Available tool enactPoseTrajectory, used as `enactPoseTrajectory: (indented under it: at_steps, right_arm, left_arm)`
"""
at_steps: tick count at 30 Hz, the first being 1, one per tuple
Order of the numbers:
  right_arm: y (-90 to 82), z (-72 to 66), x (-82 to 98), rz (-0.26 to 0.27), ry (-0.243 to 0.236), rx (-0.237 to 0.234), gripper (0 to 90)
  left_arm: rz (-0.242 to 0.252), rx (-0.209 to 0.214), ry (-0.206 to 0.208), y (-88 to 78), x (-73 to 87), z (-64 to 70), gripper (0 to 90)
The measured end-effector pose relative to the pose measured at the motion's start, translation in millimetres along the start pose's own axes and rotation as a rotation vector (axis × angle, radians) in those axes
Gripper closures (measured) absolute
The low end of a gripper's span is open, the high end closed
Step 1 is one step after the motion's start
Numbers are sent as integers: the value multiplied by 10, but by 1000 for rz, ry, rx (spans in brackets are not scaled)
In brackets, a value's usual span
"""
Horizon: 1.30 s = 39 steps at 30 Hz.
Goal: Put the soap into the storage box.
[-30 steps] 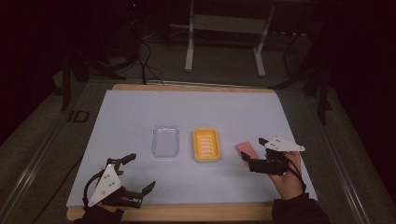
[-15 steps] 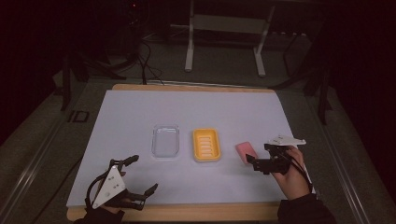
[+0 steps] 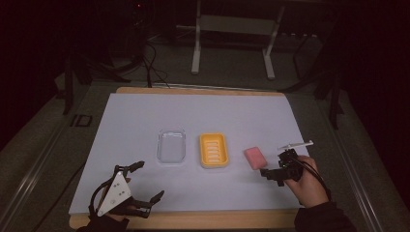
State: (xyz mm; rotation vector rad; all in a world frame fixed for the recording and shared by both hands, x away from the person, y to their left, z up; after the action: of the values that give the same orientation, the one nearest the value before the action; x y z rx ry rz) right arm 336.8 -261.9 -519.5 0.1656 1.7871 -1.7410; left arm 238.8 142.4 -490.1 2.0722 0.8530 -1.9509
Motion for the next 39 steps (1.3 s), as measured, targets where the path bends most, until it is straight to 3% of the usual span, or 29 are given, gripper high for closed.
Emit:
enactPoseTrajectory:
  at_steps: [4,6,12,17,18,30,34,39]
  right_arm:
    - [52,12,58,-76,-16,-23,141]
    - [83,22,117,-146,-21,-21,145]
    - [115,50,165,-213,-29,-9,145]
    - [115,58,206,-313,-39,-9,150]
    - [117,60,219,-354,-42,-15,150]
    - [117,124,257,-554,-71,9,145]
    - [113,136,230,-599,-108,38,146]
    - [150,117,111,-577,-150,33,141]
  left_arm:
    - [-2,2,3,2,1,6,7]
    - [-2,3,3,5,0,7,7]
    - [-3,4,5,9,1,12,7]
    - [-3,4,5,10,1,12,7]
    - [-4,4,6,11,1,12,7]
    - [-10,6,11,17,5,19,7]
    - [-15,6,13,21,10,17,7]
    - [-16,7,17,25,9,23,7]
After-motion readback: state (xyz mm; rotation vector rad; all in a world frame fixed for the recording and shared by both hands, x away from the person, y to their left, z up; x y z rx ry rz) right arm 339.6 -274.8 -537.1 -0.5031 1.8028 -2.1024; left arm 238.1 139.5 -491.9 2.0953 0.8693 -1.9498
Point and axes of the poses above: each handheld gripper's, and its own axes: y roughly forward along the jaws, x roughly out of its underside, z roughly to its right, the point moved 7 cm from there along y, roughly forward along the jaws, and after that the axes turned 13 degrees about x, right-handed, at the moved point
